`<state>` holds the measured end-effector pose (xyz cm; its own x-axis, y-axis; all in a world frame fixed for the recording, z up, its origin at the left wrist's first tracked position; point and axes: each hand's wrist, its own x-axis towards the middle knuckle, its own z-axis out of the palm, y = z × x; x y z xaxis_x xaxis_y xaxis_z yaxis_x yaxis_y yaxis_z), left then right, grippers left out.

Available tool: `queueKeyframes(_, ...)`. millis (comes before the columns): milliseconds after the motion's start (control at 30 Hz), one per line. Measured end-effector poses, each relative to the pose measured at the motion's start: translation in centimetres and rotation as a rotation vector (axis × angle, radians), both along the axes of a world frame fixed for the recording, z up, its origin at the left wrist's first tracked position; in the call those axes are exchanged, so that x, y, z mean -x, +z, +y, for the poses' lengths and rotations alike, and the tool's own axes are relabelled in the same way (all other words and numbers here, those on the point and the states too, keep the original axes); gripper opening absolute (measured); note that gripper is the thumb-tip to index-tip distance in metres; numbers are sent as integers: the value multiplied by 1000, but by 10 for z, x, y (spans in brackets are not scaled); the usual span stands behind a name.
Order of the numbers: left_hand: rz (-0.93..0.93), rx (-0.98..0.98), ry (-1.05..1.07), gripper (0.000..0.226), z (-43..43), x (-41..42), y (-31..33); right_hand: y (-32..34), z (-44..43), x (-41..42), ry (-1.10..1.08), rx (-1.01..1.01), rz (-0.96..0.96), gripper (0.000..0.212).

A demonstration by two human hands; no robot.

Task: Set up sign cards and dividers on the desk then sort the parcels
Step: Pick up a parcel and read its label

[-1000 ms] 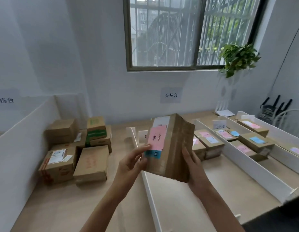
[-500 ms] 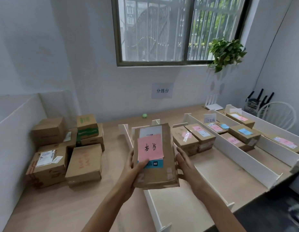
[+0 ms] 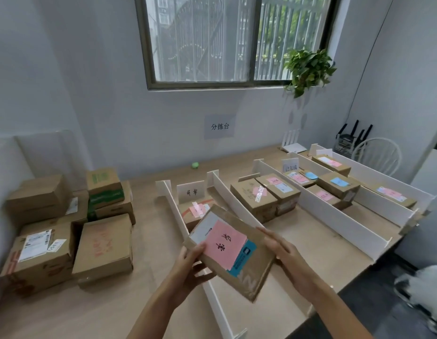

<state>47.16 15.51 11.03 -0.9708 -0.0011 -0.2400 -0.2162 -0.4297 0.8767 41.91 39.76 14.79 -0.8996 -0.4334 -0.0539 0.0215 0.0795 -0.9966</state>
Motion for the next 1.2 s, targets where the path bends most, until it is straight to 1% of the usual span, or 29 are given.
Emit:
queueKeyframes(67, 37, -71, 118, 82, 12, 10, 0, -6, -2, 9, -212, 11, -44, 84)
queueKeyframes(100, 45, -122, 190, 80, 21, 16, 0, -12, -3, 13, -259, -7, -96, 93)
queueKeyframes(167, 49, -209, 325, 69, 45, 25, 0, -26, -7, 11, -223, -47, -187, 101)
queueKeyframes(200, 43, -213, 379, 66, 58, 28, -1, -33, -10, 9, -188, -39, -210, 101)
queueKeyframes(233, 39, -202, 415, 67, 72, 32, -4, -40, -11, 9, -178, 11, -224, 98)
queueKeyframes(267, 32, -189, 435, 71, 85, 34, -8, -45, -10, 11, -197, 109, -237, 96)
queueKeyframes(333, 1, -174, 419, 76, 110, 34, -16, -53, 1, 23, -261, 319, -243, 89)
queueKeyframes(367, -34, -148, 389, 76, 119, 35, -19, -55, 10, 33, -286, 385, -231, 81)
queueKeyframes(400, -85, -98, 360, 78, 124, 37, -20, -54, 19, 44, -304, 408, -218, 72)
queueKeyframes(433, -131, -32, 338, 82, 124, 40, -22, -52, 29, 55, -310, 392, -201, 66)
queueKeyframes(467, -151, 42, 329, 86, 122, 47, -23, -50, 40, 67, -304, 348, -180, 66)
queueKeyframes(533, -119, 207, 335, 88, 114, 63, -24, -47, 57, 92, -257, 253, -120, 75)
queueKeyframes(567, -81, 269, 316, 85, 112, 71, -23, -44, 63, 103, -219, 213, -90, 78)
queueKeyframes(600, -44, 315, 266, 78, 113, 80, -25, -41, 67, 114, -181, 183, -64, 79)
queueKeyframes(667, -12, 370, 118, 49, 128, 94, -25, -41, 69, 136, -132, 144, -49, 71)
queueKeyframes(700, -25, 404, 85, 35, 137, 99, -27, -42, 68, 143, -101, 139, -66, 67)
queueKeyframes(733, -53, 434, 104, 29, 144, 105, -31, -47, 67, 152, -49, 118, -89, 68)
queueKeyframes(800, -118, 463, 228, 33, 154, 112, -38, -59, 64, 159, 113, 36, -99, 76)
queueKeyframes(867, -156, 489, 352, 37, 155, 117, -49, -75, 55, 162, 227, -51, -49, 92)
queueKeyframes(933, -197, 516, 478, 37, 149, 124, -59, -89, 41, 163, 261, -107, 36, 98)
queueKeyframes(1000, -221, 502, 570, 35, 138, 134, -68, -101, 24, 165, 234, -151, 127, 98)
queueKeyframes(1100, -219, 535, 665, 24, 118, 157, -78, -120, -1, 176, 163, -189, 205, 86)
queueKeyframes(1200, -100, 689, 696, 23, 96, 177, -88, -132, -30, 205, 184, -131, 104, 73)
